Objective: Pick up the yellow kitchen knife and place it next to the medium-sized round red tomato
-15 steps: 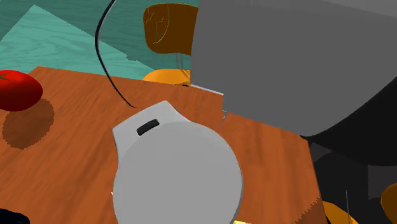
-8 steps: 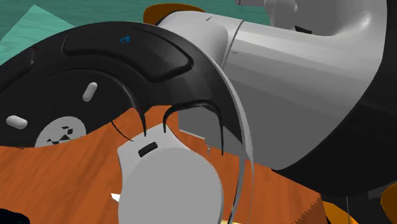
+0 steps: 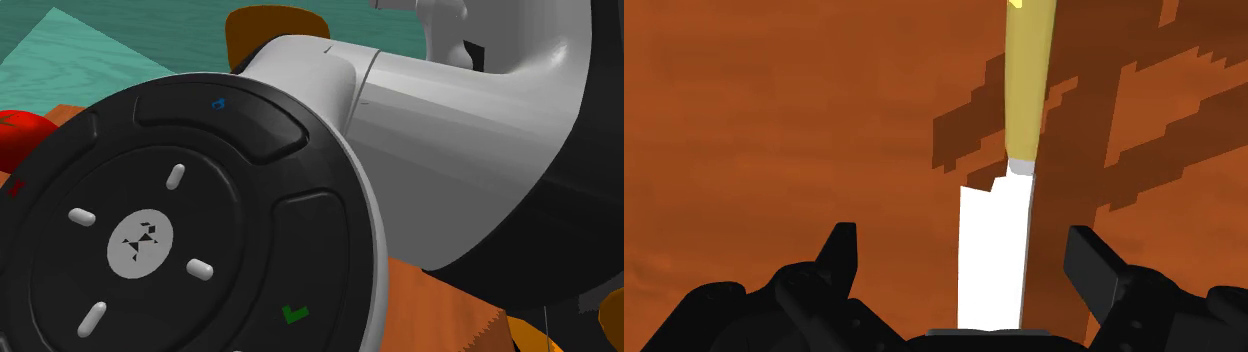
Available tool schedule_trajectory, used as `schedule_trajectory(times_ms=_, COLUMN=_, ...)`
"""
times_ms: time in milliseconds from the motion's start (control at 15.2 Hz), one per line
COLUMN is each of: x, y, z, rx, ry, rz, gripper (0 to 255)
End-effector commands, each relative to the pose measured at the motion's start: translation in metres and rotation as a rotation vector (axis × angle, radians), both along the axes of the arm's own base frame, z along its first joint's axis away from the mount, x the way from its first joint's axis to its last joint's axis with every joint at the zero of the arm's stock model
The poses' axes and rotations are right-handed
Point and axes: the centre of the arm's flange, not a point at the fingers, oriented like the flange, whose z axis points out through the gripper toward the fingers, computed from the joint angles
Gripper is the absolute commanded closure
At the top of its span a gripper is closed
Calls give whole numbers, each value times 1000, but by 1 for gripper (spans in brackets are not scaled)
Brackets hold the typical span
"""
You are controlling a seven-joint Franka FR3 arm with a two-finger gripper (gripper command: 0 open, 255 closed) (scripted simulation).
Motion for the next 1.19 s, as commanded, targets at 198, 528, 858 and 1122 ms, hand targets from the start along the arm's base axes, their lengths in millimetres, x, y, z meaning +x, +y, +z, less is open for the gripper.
schedule_trajectory(times_ms=198, x=0, y=0, z=0, rx=0, ry=0, rz=0, gripper=255)
schedule_trajectory(times_ms=528, x=0, y=0, z=0, rx=0, ry=0, rz=0, gripper=255)
schedule_trajectory(times_ms=858, x=0, y=0, z=21, rx=0, ry=0, rz=0, gripper=255)
schedule_trajectory(times_ms=1122, x=0, y=0, z=42, rx=0, ry=0, rz=0, gripper=255)
